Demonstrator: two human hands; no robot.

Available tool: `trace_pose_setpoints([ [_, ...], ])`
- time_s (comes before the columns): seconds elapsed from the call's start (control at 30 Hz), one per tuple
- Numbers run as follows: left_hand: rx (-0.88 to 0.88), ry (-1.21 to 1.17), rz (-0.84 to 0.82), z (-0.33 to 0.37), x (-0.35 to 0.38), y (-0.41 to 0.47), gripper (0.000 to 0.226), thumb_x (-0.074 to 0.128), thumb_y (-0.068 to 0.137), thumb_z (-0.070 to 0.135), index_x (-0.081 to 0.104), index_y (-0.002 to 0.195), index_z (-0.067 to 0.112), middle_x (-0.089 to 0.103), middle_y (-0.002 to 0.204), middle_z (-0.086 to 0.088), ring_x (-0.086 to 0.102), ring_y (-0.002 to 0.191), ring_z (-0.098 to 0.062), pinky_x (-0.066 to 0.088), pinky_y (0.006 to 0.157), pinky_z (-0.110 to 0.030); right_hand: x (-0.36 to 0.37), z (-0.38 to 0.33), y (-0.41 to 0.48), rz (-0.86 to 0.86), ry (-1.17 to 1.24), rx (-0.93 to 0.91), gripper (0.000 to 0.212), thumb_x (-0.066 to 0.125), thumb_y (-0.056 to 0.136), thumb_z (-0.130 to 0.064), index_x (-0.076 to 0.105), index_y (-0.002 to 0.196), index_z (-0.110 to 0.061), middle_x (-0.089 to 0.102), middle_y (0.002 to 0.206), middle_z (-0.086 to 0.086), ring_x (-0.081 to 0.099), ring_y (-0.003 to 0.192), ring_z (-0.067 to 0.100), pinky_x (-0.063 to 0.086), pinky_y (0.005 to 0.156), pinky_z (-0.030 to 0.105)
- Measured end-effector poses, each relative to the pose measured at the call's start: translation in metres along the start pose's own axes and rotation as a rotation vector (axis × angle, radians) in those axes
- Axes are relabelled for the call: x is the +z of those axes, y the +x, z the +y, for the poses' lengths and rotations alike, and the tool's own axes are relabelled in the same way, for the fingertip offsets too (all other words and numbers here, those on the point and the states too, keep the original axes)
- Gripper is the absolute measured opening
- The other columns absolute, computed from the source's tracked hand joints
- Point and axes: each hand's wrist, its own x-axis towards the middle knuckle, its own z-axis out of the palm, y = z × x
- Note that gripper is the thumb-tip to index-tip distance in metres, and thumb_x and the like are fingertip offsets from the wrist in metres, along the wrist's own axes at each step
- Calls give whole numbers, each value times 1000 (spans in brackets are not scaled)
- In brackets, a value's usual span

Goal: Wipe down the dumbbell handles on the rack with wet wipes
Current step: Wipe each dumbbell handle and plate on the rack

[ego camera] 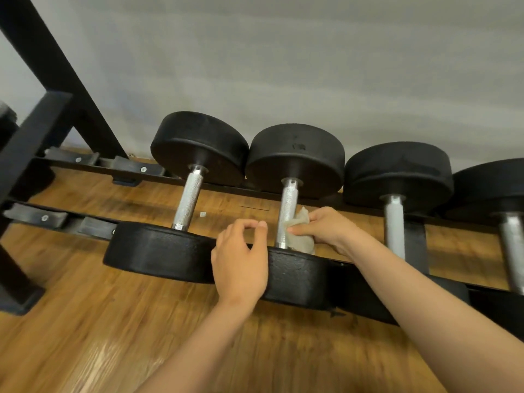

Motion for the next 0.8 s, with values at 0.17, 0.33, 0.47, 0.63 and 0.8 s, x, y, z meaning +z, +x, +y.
trace_pose_setpoints([
  [0.17,-3,8,-3,1,-1,-1,17,46,98,44,60,102,35,44,91,30,50,107,-10,37,105,-40,19,-1,-3,-26,-153,-27,46,80,78,-29,65,117,-10,67,95,-3,61,83,7,43,63,18],
  [0.33,-1,-1,-10,2,-1,-1,15,45,97,45,58,100,37,46,92,29,51,106,-10,38,105,-42,5,-1,-8,-179,-179,74,27,81,76,-28,69,98,-17,70,95,-5,64,87,8,43,63,20],
  [0.47,-15,-8,-25,2,-1,-1,16,44,97,46,58,99,37,47,93,27,52,105,-11,38,104,-42,11,4,-5,-55,80,67,31,79,77,-21,70,105,-12,73,100,1,68,88,10,49,63,20],
  [0.63,-7,-1,-17,3,-2,-1,18,44,97,46,59,99,36,47,92,25,53,105,-12,38,104,-42,14,-6,-4,-70,-20,15,32,80,77,-23,64,105,-20,66,92,-8,62,83,4,42,59,17],
  [0.8,2,8,-22,3,-1,1,21,44,97,48,60,97,35,51,93,23,54,103,-12,39,103,-43,6,1,-6,-183,-131,68,36,80,77,-23,70,110,-12,71,95,-5,65,86,6,44,62,18],
])
